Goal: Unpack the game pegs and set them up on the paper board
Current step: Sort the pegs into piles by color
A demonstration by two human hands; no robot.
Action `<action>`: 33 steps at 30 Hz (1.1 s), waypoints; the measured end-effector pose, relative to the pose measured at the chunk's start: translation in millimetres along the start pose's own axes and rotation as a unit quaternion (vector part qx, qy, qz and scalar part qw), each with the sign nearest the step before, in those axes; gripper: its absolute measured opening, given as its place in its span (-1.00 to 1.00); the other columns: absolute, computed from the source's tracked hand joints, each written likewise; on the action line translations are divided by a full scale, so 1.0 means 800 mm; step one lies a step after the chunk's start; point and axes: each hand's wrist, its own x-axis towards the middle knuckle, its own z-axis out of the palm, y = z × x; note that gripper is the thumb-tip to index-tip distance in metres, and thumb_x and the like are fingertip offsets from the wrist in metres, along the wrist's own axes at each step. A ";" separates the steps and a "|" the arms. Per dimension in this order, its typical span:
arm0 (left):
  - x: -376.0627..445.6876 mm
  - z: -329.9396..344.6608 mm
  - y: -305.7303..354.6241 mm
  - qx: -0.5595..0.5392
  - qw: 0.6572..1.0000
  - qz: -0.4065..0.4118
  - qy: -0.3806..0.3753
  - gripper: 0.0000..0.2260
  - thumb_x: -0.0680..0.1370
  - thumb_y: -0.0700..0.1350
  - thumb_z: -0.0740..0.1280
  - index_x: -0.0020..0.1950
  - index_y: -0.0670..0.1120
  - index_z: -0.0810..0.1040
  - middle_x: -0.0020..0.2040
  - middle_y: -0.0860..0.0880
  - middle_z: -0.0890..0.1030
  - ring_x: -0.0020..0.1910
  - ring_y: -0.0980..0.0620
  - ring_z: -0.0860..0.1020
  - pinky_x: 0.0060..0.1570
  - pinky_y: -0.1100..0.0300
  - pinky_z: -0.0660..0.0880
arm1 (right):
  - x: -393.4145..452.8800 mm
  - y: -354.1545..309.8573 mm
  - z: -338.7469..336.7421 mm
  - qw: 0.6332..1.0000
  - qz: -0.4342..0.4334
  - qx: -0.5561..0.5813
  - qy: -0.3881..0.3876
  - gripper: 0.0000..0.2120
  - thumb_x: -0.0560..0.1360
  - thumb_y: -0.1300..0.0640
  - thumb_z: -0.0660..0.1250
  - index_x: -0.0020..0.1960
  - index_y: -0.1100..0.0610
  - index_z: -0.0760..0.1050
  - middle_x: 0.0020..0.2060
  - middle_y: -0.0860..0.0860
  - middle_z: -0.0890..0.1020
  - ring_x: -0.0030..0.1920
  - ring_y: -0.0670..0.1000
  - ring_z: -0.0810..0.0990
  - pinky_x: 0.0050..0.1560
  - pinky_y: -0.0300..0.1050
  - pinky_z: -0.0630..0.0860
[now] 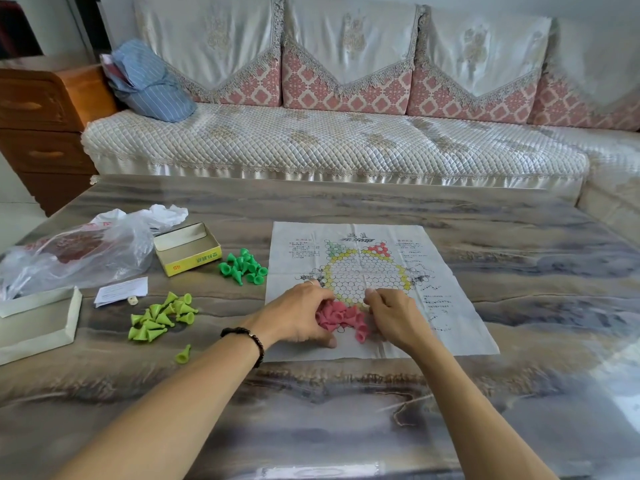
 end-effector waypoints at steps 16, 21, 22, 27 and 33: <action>-0.008 -0.003 -0.005 -0.042 0.999 -0.017 -0.017 -0.27 0.28 -0.01 0.62 0.38 -0.09 0.42 0.21 -0.07 0.43 -0.05 0.03 0.48 -0.16 0.20 0.33 | -0.019 -0.001 -0.019 0.994 -0.012 -0.019 -0.110 -0.61 0.45 0.18 0.29 0.26 0.22 0.46 0.11 0.11 0.57 -0.17 0.05 0.60 0.00 0.02 0.58; -0.007 0.000 -0.002 -0.068 0.998 -0.016 -0.003 -0.56 0.30 -0.11 0.59 0.11 -0.11 0.56 0.02 -0.07 0.48 -0.14 0.00 0.52 -0.23 0.16 0.38 | -0.026 -0.008 -0.013 0.974 -0.089 -0.133 -0.160 -0.34 0.35 0.12 0.46 0.40 0.14 0.32 0.18 0.03 0.40 0.08 0.00 0.45 0.10 -0.20 0.36; -0.006 0.001 -0.001 -0.070 0.997 -0.011 0.001 -0.61 0.30 -0.12 0.58 0.06 -0.10 0.57 0.01 -0.06 0.48 -0.17 0.01 0.51 -0.23 0.16 0.38 | -0.024 -0.008 -0.010 0.977 -0.096 -0.130 -0.141 -0.42 0.36 0.14 0.45 0.33 0.17 0.39 0.13 0.03 0.43 0.01 -0.01 0.48 0.03 -0.22 0.37; -0.004 0.002 0.005 -0.072 0.997 0.007 0.017 -0.61 0.32 -0.10 0.57 0.12 -0.04 0.60 0.02 -0.05 0.53 -0.02 -0.04 0.51 -0.01 0.07 0.49 | -0.013 -0.011 0.001 0.986 -0.100 -0.103 -0.083 -0.73 0.36 0.18 0.39 0.06 0.14 0.58 -0.03 0.07 0.53 -0.15 0.02 0.55 -0.19 -0.20 0.44; -0.010 -0.001 -0.005 -0.079 0.996 0.007 0.036 -0.44 0.39 -0.17 0.52 0.38 -0.06 0.48 0.23 -0.03 0.49 0.07 -0.02 0.53 0.00 0.22 0.44 | -0.011 -0.006 -0.001 0.991 -0.085 -0.088 -0.060 -0.62 0.35 0.12 0.42 0.15 0.20 0.54 0.03 0.07 0.54 -0.09 0.05 0.56 -0.04 -0.01 0.54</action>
